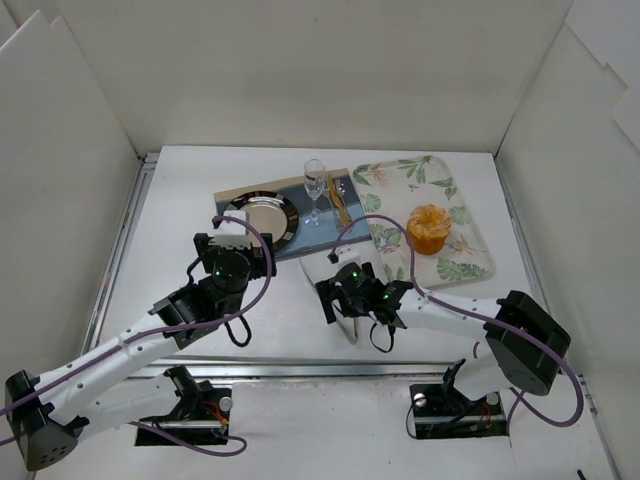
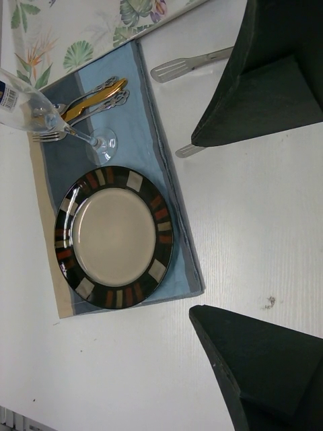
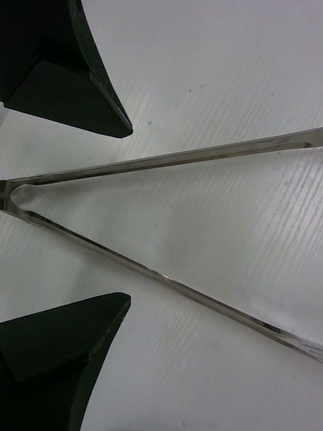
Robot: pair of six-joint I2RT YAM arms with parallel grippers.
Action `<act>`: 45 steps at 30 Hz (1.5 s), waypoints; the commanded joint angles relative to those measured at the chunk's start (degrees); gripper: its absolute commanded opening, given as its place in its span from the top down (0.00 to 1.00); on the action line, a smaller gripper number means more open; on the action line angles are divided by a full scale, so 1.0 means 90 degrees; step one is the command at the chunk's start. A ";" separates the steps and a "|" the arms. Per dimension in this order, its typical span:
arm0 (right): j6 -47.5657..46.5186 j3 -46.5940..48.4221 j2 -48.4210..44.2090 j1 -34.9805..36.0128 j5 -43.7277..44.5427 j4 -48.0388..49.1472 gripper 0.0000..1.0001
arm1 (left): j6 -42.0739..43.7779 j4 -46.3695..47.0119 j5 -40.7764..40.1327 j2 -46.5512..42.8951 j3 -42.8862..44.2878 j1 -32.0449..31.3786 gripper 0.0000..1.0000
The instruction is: Place the bread
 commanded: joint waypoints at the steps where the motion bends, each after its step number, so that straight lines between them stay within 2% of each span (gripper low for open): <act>1: -0.0103 0.0397 0.0136 0.0165 0.0491 0.0202 0.02 | -0.0061 0.0227 -0.0044 0.0003 0.0187 -0.0001 0.00; 22: -0.0074 0.0729 0.0849 0.0371 0.1019 0.0085 0.02 | -0.0052 0.0208 -0.0044 -0.0036 0.0187 -0.0001 0.00; 39: 0.0170 0.0632 0.1396 0.0400 0.0970 0.0495 0.02 | -0.0061 0.0208 -0.0063 -0.0085 0.0168 -0.0001 0.00; 41: 0.0219 0.0622 0.1396 0.0400 0.0999 0.0476 0.05 | -0.0071 0.0208 -0.0063 -0.0095 0.0168 -0.0001 0.00; 45: 0.0336 0.0622 0.1154 0.0400 0.1146 0.0251 0.36 | -0.0071 0.0198 -0.0073 -0.0105 0.0158 -0.0001 0.00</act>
